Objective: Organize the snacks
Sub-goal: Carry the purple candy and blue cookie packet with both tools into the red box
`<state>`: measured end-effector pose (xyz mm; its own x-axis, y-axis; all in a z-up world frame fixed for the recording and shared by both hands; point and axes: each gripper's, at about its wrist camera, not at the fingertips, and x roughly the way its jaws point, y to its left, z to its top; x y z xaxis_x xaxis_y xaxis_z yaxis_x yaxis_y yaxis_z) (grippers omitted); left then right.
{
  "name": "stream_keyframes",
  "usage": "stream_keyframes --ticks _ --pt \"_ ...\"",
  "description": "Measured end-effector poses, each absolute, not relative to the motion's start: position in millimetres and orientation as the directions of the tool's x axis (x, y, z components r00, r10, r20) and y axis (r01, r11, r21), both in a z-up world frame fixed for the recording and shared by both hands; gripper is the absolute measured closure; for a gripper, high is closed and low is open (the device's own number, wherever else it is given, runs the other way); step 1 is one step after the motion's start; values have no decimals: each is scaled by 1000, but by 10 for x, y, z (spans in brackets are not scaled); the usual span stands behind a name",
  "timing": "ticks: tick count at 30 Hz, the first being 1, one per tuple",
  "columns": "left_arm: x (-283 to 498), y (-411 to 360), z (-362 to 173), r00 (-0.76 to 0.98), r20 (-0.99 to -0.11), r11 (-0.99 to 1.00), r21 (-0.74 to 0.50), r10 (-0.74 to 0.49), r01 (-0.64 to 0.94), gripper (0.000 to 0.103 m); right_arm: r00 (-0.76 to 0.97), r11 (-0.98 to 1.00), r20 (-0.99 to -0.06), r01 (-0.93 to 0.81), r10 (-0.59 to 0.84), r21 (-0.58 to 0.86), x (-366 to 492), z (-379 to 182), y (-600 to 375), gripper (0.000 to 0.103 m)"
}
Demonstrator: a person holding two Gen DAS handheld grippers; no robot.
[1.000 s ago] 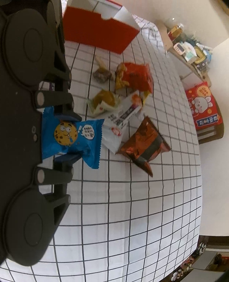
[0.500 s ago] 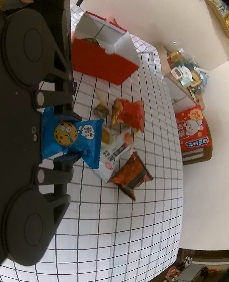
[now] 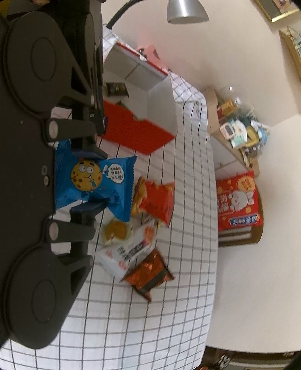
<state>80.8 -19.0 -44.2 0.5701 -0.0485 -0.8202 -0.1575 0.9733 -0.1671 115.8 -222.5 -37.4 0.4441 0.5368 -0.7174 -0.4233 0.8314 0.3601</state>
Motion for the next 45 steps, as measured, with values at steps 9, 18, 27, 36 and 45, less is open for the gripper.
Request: stream_keyframes --ticks 9,18,27,36,45 --pt "740 285 -231 608 -794 962 -173 -7 -214 84 428 790 -688 -493 586 366 1074 -213 -1722 66" --pt "695 809 -140 612 -789 950 -145 58 -276 84 386 761 -693 -530 609 373 1071 -212 -1182 66" --pt "668 1312 -111 599 -789 940 -91 134 -330 84 362 742 -701 -568 615 357 1099 -213 -657 66" --pt "805 1846 -314 541 -819 910 -57 192 -410 84 348 747 -737 -589 580 310 1260 -422 -150 66" --pt "1093 2190 -775 450 -872 897 -27 195 -441 84 299 740 -808 -632 507 230 1405 -821 310 66"
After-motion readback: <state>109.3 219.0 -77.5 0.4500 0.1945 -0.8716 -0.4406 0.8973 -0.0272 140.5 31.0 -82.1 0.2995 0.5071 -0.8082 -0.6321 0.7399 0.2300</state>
